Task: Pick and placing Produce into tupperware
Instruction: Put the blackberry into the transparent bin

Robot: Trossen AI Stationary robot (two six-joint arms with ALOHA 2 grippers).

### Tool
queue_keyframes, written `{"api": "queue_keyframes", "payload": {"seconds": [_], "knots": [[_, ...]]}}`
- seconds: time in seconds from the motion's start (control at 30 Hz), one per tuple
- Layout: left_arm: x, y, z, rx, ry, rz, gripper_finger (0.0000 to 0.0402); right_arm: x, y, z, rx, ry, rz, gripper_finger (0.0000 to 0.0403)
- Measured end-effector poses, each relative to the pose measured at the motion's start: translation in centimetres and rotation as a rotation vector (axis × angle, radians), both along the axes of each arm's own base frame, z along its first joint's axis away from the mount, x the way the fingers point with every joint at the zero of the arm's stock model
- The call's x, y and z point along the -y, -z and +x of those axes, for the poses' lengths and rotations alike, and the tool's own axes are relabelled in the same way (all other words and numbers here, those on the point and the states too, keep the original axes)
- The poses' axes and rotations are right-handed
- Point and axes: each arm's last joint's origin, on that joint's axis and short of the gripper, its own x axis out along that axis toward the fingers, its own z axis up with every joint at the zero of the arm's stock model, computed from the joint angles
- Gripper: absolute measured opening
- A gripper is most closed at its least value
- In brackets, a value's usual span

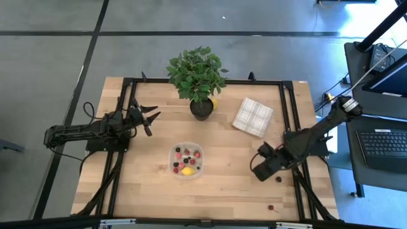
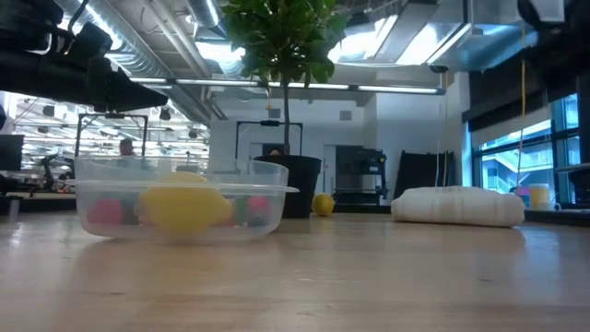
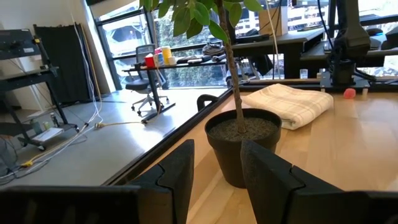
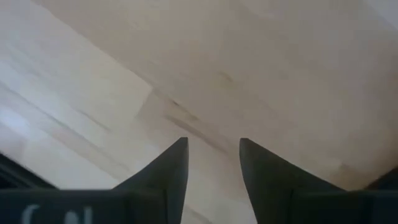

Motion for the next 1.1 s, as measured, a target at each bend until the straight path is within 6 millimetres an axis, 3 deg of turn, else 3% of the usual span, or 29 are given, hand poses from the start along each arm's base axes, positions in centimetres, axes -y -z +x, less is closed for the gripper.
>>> {"api": "queue_keyframes", "payload": {"seconds": [0.13, 0.37, 0.5, 0.83, 1.1], "knots": [[0.0, 0.0, 0.0, 0.001, 0.0, 0.0, 0.0126, -0.9, 0.1, -0.7, -0.019, 0.023, 0.002, 0.0165], [0.0, 0.0, 0.0, 0.004, 0.0, -0.007, 0.0126, -1.6, 0.2, -2.1, -0.08, 0.095, -0.021, 0.025], [0.0, 0.0, 0.0, 0.003, 0.0, -0.005, 0.0126, -2.7, 0.4, -2.5, -0.076, 0.116, -0.001, 0.0277], [0.0, 0.0, 0.0, 0.0, 0.0, 0.0, 0.0126, -5.5, 2.5, -4.1, -0.158, 0.24, -0.062, 0.0267], [0.0, 0.0, 0.0, 0.0, 0.0, 0.001, 0.0126, -6.6, 4.8, -4.4, -0.212, 0.229, -0.162, 0.0263]]}}
